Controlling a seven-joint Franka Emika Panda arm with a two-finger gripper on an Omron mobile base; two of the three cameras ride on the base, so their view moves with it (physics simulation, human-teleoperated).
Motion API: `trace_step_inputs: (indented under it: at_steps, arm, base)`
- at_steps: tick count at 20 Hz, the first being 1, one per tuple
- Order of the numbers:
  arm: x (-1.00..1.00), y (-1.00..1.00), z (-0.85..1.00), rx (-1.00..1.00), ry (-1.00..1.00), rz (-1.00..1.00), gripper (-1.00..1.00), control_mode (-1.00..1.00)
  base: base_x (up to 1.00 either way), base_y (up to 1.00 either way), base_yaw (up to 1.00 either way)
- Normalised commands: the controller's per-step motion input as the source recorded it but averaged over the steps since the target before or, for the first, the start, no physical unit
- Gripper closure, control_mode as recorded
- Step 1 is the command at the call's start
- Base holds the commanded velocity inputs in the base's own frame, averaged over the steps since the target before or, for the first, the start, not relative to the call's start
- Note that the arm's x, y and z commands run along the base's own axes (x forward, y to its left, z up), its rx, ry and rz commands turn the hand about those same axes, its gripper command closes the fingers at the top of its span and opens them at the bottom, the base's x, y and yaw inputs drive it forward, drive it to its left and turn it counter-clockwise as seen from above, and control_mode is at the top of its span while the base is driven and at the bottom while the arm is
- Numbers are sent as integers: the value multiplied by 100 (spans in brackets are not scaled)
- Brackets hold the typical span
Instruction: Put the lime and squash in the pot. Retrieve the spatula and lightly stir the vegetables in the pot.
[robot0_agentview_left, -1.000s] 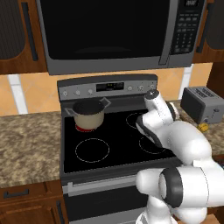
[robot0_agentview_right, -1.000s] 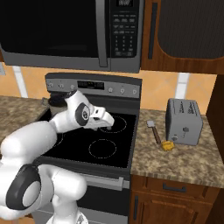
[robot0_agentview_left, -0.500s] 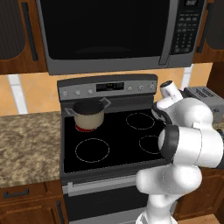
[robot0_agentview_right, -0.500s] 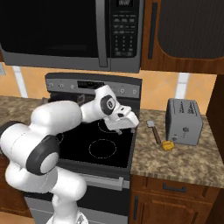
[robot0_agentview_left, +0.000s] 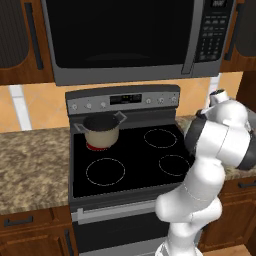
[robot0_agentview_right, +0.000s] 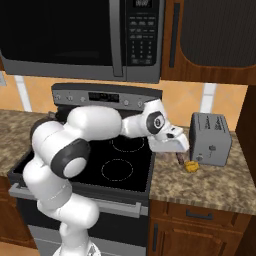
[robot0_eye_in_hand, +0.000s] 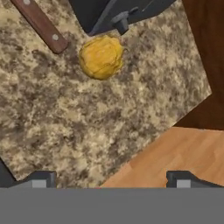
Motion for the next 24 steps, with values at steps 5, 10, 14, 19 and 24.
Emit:
trace_step_inputs:
  at_steps: [5,10,14,19,24]
  arm:
    - [17,-100,-38,18,-5,1,-100,-100]
    - [39,-52,-43,15,-17,3,-100,-100]
    - [41,0,-47,14,-36,3,-100,-100]
    - [48,-2,-55,5,-25,0,-100,-100]
    - [56,-1,-26,5,-11,0,-100,-100]
  base:
    - [0,0,0]
    - [0,0,0]
    - [0,0,0]
    - [0,0,0]
    - [0,0,0]
